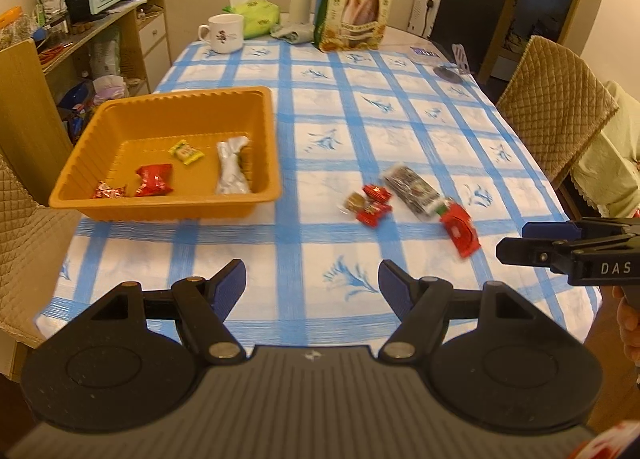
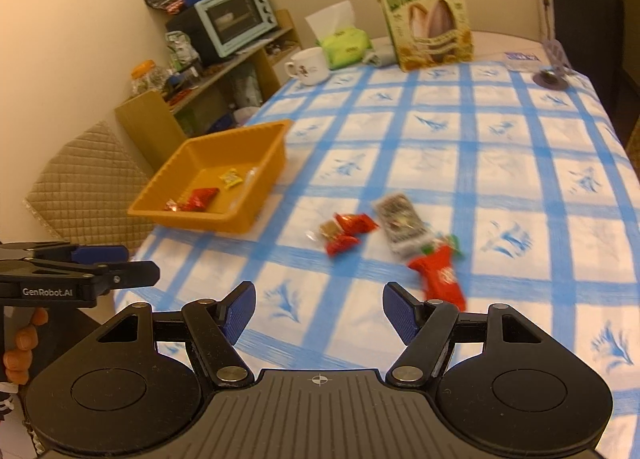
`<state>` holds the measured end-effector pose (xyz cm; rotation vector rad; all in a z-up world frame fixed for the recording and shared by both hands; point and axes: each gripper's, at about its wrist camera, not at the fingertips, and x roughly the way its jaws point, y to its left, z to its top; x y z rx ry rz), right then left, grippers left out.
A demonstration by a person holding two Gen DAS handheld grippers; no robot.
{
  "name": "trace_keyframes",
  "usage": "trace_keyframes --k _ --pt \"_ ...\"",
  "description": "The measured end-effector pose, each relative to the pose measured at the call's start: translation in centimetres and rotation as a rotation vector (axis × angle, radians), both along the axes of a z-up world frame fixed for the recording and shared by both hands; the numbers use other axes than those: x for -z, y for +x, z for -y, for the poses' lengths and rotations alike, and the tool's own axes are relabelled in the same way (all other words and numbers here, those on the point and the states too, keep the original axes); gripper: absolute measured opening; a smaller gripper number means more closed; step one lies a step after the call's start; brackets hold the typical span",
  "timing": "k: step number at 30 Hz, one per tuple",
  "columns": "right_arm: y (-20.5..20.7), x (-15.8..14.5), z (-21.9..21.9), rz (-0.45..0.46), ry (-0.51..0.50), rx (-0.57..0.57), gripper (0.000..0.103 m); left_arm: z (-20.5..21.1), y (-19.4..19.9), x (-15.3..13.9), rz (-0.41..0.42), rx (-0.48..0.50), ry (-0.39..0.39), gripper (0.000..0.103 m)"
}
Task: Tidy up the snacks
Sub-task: 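Move both tools back toward the remaining snacks on the table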
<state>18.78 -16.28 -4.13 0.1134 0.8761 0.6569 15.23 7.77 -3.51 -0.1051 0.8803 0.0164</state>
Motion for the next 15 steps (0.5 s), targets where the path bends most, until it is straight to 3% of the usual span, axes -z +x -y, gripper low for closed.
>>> trace_keyframes --k 15 --pt "1.3 2.9 5.3 -0.014 -0.057 0.116 0.07 5.0 1.5 2.8 -0.013 0.063 0.013 0.07"
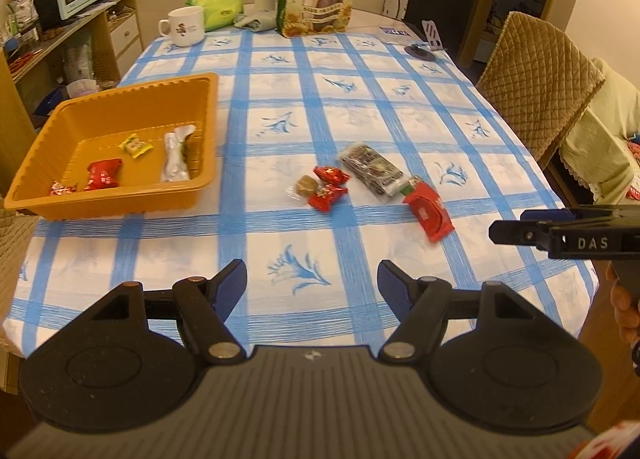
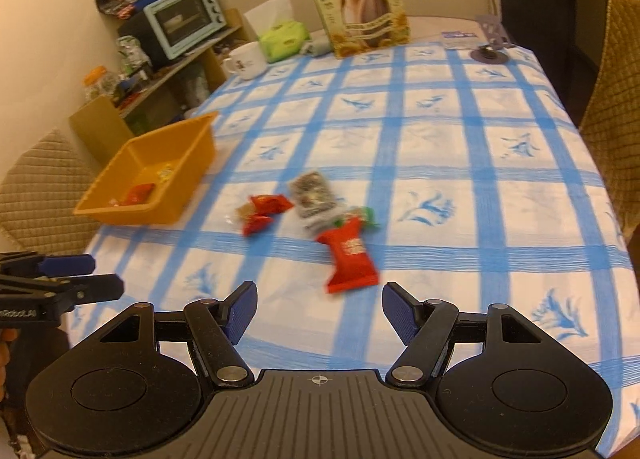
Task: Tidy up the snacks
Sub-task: 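Move both tools back toward the remaining snacks on the table, then grasp the red snack bag with the right tool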
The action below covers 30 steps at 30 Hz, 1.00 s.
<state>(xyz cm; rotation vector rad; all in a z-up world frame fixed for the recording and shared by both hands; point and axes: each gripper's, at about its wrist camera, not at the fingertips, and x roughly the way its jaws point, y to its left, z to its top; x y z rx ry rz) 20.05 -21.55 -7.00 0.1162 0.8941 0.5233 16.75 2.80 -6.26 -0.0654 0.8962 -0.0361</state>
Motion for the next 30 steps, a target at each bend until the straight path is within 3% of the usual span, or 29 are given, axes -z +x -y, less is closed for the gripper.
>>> trace_keyframes --k 16,30 --pt "3.2 2.1 0.1 0.015 -0.039 -0.002 0.068 1.3 4.2 1.6 0.0 0.044 0.042 0.064" --pt "6.0 4.8 -3.5 0.013 -0.102 -0.067 0.056 1.1 6.8 3.1 -0.023 0.067 0.052 0.061"
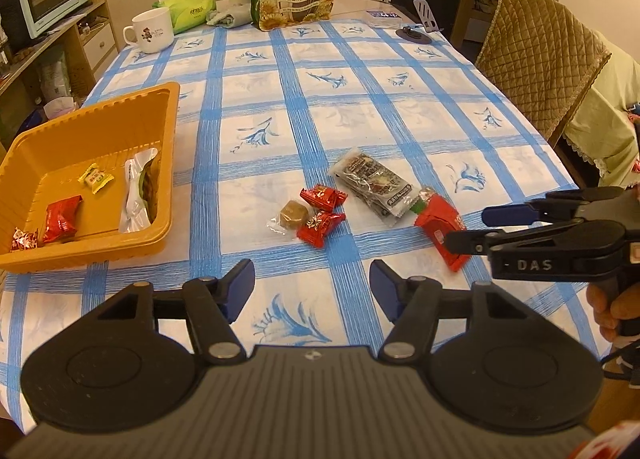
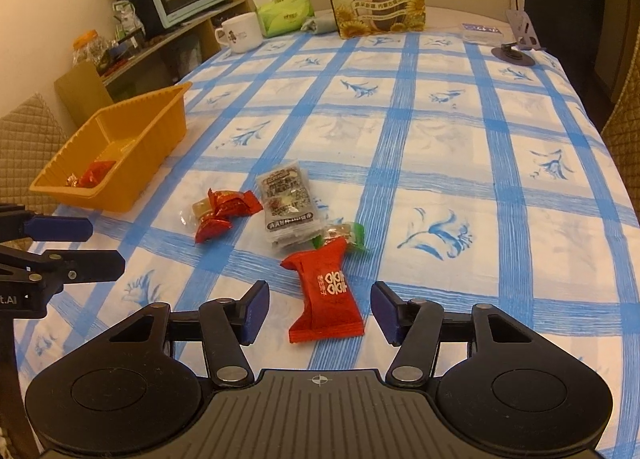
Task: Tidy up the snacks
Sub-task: 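Grasp the red snack bag with the right tool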
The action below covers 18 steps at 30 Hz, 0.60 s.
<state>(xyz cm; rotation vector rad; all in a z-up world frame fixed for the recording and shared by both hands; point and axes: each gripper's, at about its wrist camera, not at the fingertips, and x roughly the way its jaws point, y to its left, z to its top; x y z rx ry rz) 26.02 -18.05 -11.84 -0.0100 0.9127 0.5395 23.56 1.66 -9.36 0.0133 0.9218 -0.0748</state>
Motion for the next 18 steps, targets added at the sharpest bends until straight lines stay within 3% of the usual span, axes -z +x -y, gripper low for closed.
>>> trace_keyframes --k 18 --pt "1.7 1.9 -1.9 -0.002 -0.062 -0.028 0.039 0.0 2.1 0.7 -0.015 0.044 0.018 0.061"
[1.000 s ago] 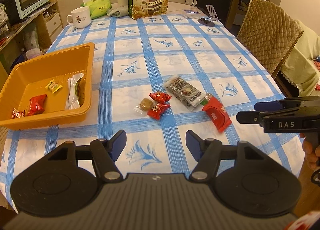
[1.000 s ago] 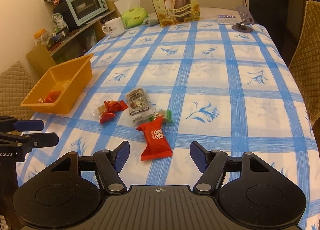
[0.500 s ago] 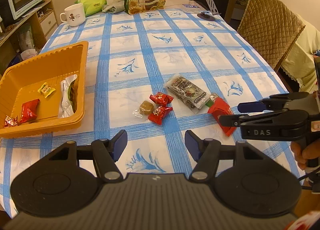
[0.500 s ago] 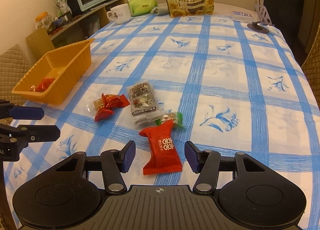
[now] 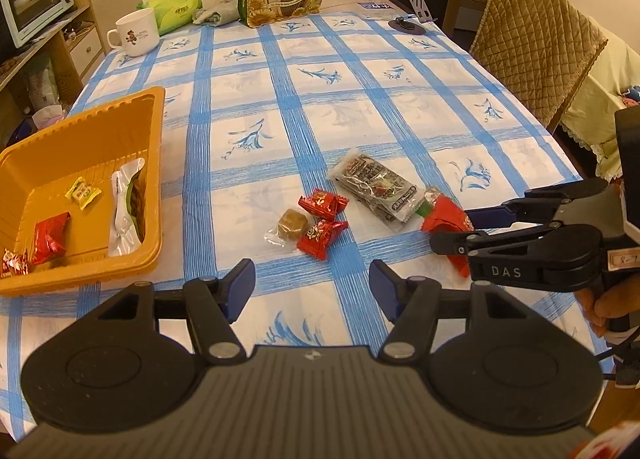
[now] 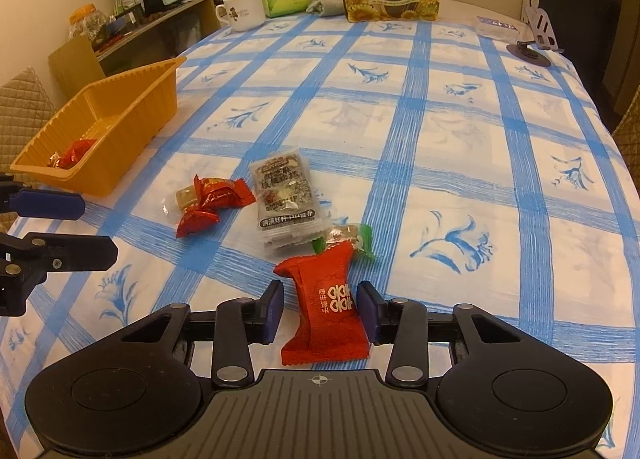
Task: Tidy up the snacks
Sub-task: 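Grasp the red snack bag with the right tool, then grasp the small red candy with the left tool while the right tool holds the red bag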
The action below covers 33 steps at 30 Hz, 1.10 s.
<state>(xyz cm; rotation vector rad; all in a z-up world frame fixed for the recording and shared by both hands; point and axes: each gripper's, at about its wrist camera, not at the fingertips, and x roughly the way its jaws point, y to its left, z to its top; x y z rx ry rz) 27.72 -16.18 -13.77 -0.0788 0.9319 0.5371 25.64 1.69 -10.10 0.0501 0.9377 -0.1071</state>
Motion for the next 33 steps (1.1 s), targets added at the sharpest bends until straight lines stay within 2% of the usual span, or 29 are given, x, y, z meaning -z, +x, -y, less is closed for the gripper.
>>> trace_keyframes --k 2,5,15,24,29,33 --pt "0.0 0.1 -0.1 0.011 -0.011 -0.004 0.03 0.0 0.3 0.0 0.0 0.007 0.005 0.06" --pt "-0.3 0.0 0.0 0.025 -0.016 -0.015 0.026 0.0 0.8 -0.1 0.004 0.021 0.015 0.058" --pt "-0.4 -2.4 3.1 0.052 0.052 0.09 0.025 0.4 4.3 0.3 0.002 0.099 0.049 0.055" --pt "-0.2 -3.4 7.2 0.049 0.083 0.233 0.025 1.7 8.3 2.4 -0.038 0.188 0.099 0.045" --pt "-0.8 -3.2 8.5 0.035 0.09 0.287 0.025 2.0 9.9 3.9 -0.084 0.224 0.095 0.033" --pt "-1.1 -2.8 9.1 0.019 0.095 0.317 0.025 2.2 10.1 4.8 -0.114 0.249 0.096 0.028"
